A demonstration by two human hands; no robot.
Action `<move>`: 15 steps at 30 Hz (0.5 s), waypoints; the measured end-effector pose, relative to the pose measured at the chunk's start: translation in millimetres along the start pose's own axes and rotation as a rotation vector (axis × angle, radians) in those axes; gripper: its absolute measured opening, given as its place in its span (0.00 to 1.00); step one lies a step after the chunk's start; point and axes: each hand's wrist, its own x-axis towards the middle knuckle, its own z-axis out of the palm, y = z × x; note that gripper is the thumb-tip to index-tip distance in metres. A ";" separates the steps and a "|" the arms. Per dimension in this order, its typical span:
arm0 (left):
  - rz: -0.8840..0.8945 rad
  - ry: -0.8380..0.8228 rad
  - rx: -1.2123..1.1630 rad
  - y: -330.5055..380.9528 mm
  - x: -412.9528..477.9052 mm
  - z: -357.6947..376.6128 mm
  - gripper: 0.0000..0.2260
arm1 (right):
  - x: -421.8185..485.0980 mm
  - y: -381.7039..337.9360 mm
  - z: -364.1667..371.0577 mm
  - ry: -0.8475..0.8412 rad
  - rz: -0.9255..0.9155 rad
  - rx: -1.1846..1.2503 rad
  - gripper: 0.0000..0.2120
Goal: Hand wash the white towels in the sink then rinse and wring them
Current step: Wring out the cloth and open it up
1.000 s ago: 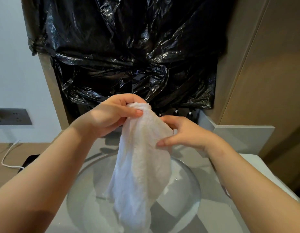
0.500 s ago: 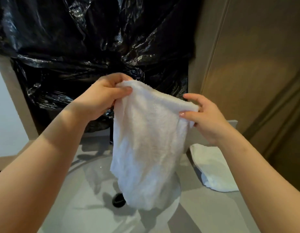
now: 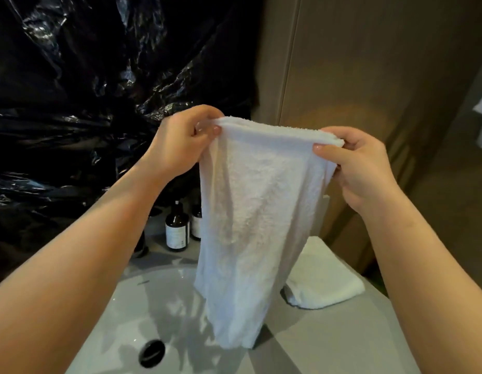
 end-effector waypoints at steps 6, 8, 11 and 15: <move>-0.126 -0.015 -0.271 24.1 36.0 51.4 0.07 | 26.8 -7.1 -29.1 0.149 -0.001 0.031 0.08; -0.123 -0.003 -0.350 36.0 41.5 61.0 0.07 | 30.3 -14.6 -40.6 0.185 -0.037 0.048 0.08; -0.092 0.016 -0.474 52.2 41.8 66.6 0.07 | 25.8 -27.1 -59.9 0.191 -0.113 0.044 0.09; -0.056 -0.035 -0.577 64.8 23.8 64.4 0.09 | 1.4 -34.4 -81.4 0.155 -0.138 0.046 0.09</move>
